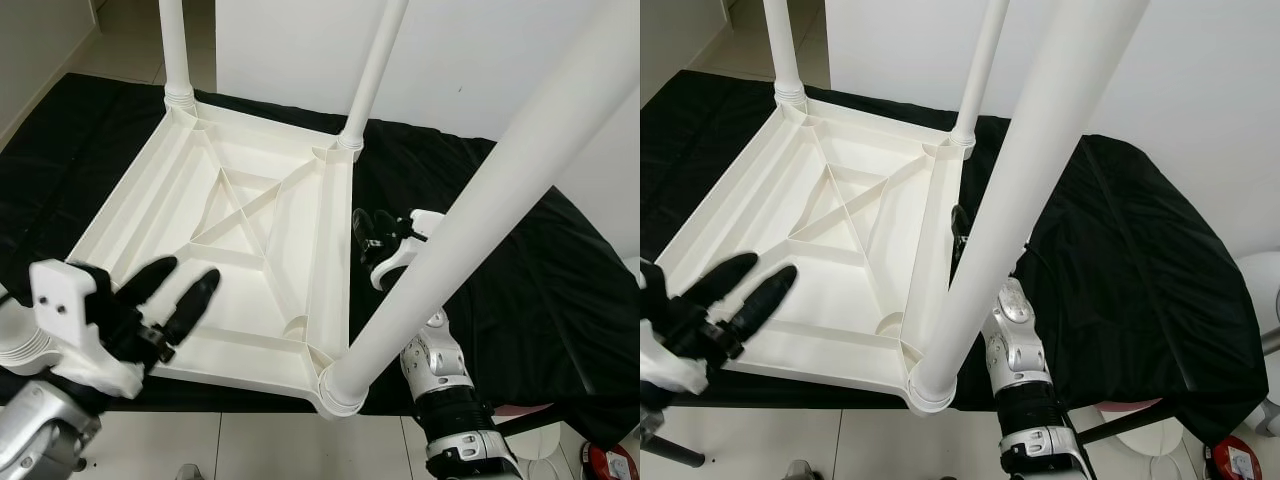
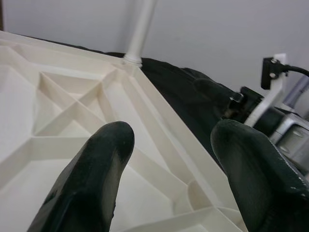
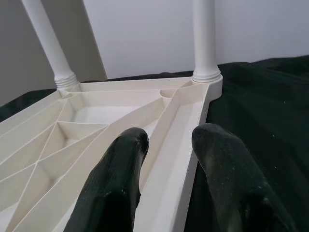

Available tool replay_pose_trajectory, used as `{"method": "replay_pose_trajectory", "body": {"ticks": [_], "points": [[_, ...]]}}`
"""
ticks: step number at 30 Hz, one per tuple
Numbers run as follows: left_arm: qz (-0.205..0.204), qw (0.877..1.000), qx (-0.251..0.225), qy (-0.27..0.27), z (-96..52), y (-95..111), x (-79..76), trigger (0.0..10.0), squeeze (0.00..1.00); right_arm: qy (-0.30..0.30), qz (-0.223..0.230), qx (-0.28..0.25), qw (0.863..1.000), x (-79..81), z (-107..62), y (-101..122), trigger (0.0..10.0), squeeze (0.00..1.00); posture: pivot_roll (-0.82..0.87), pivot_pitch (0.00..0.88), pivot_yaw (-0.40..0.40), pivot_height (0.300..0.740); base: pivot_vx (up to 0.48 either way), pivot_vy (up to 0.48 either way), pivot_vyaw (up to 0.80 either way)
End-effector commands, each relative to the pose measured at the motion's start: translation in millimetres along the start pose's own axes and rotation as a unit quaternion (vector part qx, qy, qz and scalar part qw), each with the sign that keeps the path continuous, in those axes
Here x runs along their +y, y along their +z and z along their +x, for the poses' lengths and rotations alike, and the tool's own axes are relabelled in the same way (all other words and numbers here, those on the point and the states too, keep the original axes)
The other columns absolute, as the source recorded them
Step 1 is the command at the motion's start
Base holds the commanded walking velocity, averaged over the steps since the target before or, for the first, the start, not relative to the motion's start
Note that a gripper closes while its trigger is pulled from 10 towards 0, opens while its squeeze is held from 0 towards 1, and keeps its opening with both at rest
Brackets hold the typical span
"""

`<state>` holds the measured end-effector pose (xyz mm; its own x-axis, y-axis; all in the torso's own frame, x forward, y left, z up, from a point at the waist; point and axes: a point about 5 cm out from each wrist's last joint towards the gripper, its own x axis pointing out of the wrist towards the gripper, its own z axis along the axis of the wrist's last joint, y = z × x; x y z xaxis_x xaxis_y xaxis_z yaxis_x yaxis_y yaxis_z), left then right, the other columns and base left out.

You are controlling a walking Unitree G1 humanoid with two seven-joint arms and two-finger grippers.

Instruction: Building children table

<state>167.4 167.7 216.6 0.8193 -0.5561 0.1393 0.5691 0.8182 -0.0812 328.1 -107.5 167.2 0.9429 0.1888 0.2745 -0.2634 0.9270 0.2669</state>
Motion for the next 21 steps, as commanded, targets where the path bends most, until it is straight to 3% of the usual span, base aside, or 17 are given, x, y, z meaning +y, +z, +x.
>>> {"method": "replay_pose_trajectory", "body": {"ticks": [1, 6, 12, 21], "points": [[0.003, 0.996, 0.018, -0.091, 1.0, -3, -16.7, 10.0, 0.0, 0.01, -0.007, 0.005, 1.0, -3.9, -5.4, 1, 10.0, 0.0, 0.1, 0.087, -0.173, 0.74, 0.0, 0.0, 0.0], [0.012, 0.988, 0.056, -0.142, 9.2, -17, -21.7, 10.0, 0.0, 0.045, -0.035, 0.011, 0.998, -9.9, -18.9, 5, 10.0, 0.0, 0.09, 0.058, -0.159, 0.74, 0.0, 0.0, 0.0], [0.016, 0.979, 0.101, -0.177, 15.5, -39, -20.8, 10.0, 0.0, 0.043, -0.055, 0.011, 0.997, -23.4, -28.2, 12, 10.0, 0.0, 0.06, 0.039, -0.148, 0.74, 0.0, 0.0, 0.0], [0.031, 0.976, 0.103, -0.19, 26.4, -48, -20.6, 10.0, 0.0, 0.038, -0.067, 0.019, 0.997, -24.4, -42.8, 12, 10.0, 0.0, 0.03, 0.006, -0.137, 0.74, 0.0, 0.0, 0.0]]}}
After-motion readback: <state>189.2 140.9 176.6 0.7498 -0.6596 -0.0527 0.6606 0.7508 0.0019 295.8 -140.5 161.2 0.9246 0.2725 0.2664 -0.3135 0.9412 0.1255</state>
